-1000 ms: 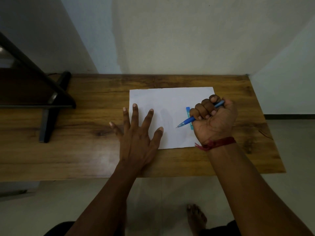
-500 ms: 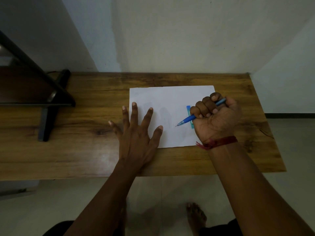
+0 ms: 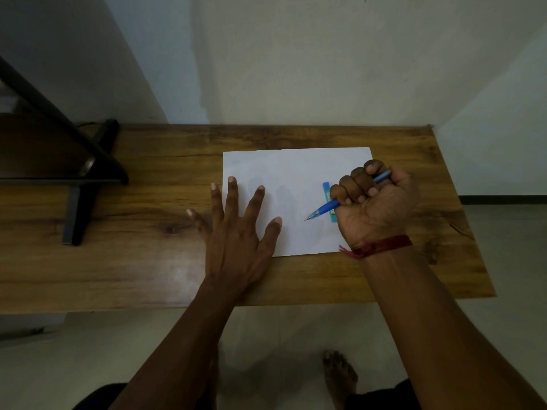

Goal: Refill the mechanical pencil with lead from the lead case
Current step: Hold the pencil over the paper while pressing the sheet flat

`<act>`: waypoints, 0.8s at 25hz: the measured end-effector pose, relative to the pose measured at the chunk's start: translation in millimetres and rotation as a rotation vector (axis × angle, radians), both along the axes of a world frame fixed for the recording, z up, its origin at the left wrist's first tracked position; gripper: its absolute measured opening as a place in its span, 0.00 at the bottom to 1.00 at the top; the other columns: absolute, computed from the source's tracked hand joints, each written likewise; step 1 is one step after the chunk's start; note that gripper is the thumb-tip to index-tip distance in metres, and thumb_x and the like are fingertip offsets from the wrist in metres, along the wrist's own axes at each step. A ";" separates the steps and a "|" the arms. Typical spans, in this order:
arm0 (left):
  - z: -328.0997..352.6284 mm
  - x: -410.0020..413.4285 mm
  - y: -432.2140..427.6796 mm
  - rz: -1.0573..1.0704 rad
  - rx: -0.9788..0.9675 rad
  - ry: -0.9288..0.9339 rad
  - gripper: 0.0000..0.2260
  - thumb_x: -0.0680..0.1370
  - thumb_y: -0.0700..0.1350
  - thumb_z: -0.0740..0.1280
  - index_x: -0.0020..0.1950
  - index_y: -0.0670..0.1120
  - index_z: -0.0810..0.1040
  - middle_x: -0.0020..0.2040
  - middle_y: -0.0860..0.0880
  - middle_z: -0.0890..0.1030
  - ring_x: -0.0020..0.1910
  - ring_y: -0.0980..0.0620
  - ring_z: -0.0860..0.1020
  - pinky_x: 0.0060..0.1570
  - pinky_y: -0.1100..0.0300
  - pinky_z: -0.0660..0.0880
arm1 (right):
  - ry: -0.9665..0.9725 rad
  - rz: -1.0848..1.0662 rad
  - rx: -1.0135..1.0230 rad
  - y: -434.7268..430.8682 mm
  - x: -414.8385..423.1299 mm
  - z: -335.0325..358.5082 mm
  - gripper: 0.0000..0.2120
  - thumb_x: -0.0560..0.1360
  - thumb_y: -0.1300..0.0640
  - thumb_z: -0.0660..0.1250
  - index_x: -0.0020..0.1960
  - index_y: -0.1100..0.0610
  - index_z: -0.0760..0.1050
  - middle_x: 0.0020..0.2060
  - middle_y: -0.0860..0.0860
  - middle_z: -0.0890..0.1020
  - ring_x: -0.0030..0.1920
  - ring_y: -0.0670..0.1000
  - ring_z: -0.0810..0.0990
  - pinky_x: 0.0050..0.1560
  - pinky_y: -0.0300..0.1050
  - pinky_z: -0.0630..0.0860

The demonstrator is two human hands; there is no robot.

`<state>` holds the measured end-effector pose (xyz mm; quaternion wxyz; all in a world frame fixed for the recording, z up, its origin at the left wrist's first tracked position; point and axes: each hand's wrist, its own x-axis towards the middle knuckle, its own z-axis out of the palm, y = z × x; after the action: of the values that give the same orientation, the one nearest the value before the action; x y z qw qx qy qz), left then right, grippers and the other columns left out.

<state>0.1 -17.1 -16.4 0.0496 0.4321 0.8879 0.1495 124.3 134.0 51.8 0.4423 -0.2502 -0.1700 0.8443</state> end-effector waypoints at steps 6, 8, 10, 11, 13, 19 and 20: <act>-0.3 -0.3 -0.4 -0.001 0.003 0.001 0.31 0.76 0.70 0.42 0.77 0.60 0.49 0.80 0.49 0.41 0.77 0.45 0.35 0.68 0.34 0.30 | -0.020 -0.031 -0.035 2.3 -0.1 -0.3 0.17 0.75 0.56 0.46 0.31 0.56 0.67 0.19 0.47 0.63 0.20 0.46 0.58 0.25 0.36 0.59; -0.5 -0.2 -0.3 -0.003 0.001 0.000 0.31 0.76 0.70 0.42 0.77 0.60 0.49 0.80 0.50 0.41 0.77 0.45 0.35 0.68 0.34 0.30 | -0.007 -0.031 -0.037 2.1 0.5 -0.8 0.17 0.75 0.56 0.46 0.31 0.56 0.67 0.19 0.47 0.63 0.20 0.46 0.58 0.25 0.36 0.59; -0.8 -0.2 -0.4 -0.004 -0.002 -0.003 0.31 0.76 0.70 0.42 0.77 0.60 0.49 0.80 0.50 0.41 0.77 0.45 0.35 0.68 0.34 0.30 | 0.000 -0.027 -0.024 1.8 0.7 -1.3 0.18 0.75 0.55 0.46 0.32 0.56 0.68 0.19 0.47 0.63 0.20 0.46 0.58 0.26 0.37 0.59; -0.9 -0.2 -0.4 -0.004 -0.002 -0.004 0.31 0.76 0.70 0.42 0.77 0.60 0.49 0.80 0.50 0.41 0.77 0.45 0.35 0.68 0.34 0.30 | 0.002 -0.026 -0.017 2.0 0.9 -1.4 0.18 0.75 0.55 0.46 0.32 0.56 0.68 0.19 0.47 0.63 0.20 0.46 0.58 0.26 0.37 0.59; -0.7 -0.3 -0.1 -0.004 -0.004 -0.004 0.31 0.76 0.70 0.42 0.77 0.60 0.49 0.80 0.50 0.40 0.77 0.46 0.34 0.68 0.34 0.30 | 0.000 -0.024 -0.008 3.0 1.2 -1.4 0.18 0.75 0.54 0.47 0.32 0.56 0.68 0.19 0.47 0.63 0.21 0.46 0.58 0.27 0.37 0.59; 0.4 -0.9 1.3 -0.004 -0.012 -0.002 0.31 0.76 0.70 0.41 0.77 0.61 0.49 0.80 0.50 0.40 0.77 0.46 0.35 0.68 0.34 0.29 | 0.001 0.019 -0.011 2.9 -0.6 -0.7 0.17 0.76 0.52 0.48 0.36 0.57 0.70 0.23 0.49 0.68 0.24 0.47 0.63 0.29 0.40 0.62; 1.0 -1.1 1.3 -0.002 -0.017 -0.003 0.31 0.76 0.70 0.41 0.77 0.61 0.49 0.80 0.50 0.40 0.77 0.46 0.34 0.68 0.34 0.29 | 0.004 0.034 -0.022 2.8 -1.7 0.0 0.15 0.76 0.54 0.49 0.38 0.57 0.71 0.26 0.50 0.70 0.26 0.48 0.66 0.30 0.41 0.64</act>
<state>-1.0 -15.8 -15.4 0.0548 0.4325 0.8886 0.1426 122.6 136.8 51.8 0.4257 -0.2503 -0.1639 0.8540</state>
